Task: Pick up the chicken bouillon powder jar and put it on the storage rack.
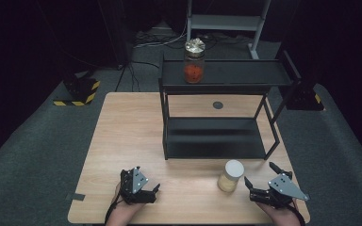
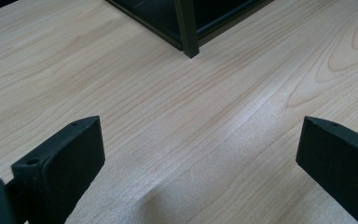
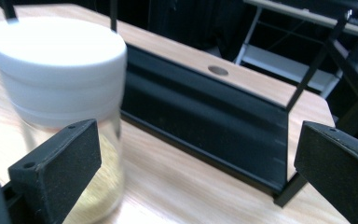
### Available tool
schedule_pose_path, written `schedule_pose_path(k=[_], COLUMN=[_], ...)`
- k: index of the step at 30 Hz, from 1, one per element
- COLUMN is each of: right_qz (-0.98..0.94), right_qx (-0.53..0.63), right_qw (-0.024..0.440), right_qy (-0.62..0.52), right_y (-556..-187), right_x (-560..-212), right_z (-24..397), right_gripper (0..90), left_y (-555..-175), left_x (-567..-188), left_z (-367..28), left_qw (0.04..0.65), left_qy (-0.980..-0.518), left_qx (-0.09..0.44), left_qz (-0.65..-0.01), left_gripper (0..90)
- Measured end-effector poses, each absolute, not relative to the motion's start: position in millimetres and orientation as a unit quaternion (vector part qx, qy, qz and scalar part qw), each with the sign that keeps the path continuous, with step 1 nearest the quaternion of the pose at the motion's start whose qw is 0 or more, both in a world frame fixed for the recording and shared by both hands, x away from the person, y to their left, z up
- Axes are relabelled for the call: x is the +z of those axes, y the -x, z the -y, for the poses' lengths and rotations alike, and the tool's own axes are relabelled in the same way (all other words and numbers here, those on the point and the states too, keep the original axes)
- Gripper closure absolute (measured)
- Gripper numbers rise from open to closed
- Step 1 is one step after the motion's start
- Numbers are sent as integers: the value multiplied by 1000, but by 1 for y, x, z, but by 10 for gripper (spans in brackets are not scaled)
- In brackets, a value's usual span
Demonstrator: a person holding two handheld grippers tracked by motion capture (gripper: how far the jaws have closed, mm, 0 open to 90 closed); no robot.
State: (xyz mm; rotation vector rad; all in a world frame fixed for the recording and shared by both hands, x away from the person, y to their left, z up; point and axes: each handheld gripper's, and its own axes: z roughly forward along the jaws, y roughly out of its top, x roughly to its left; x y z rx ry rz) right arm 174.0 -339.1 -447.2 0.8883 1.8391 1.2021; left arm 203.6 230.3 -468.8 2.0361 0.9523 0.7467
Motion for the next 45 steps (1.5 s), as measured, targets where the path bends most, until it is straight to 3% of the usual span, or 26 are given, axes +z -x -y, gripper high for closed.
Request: schedule_pose_path(k=[14, 38, 45], right_qz=[-713, -715, -709], right_qx=[515, 531, 538], right_qw=[354, 315, 306], right_qy=[-318, -328, -337], right_y=[-167, -182, -188], right_x=[-440, -459, -466], right_z=[332, 308, 309], right_gripper=[0, 1, 79], left_y=[-204, -204, -204], left_x=[-470, -470, -470], left_z=[-234, -234, -235], left_qw=[385, 387, 387], left_qy=[-791, -792, -791], left_qx=[287, 286, 285], left_qz=[-379, -376, -377], left_gripper=[13, 13, 13])
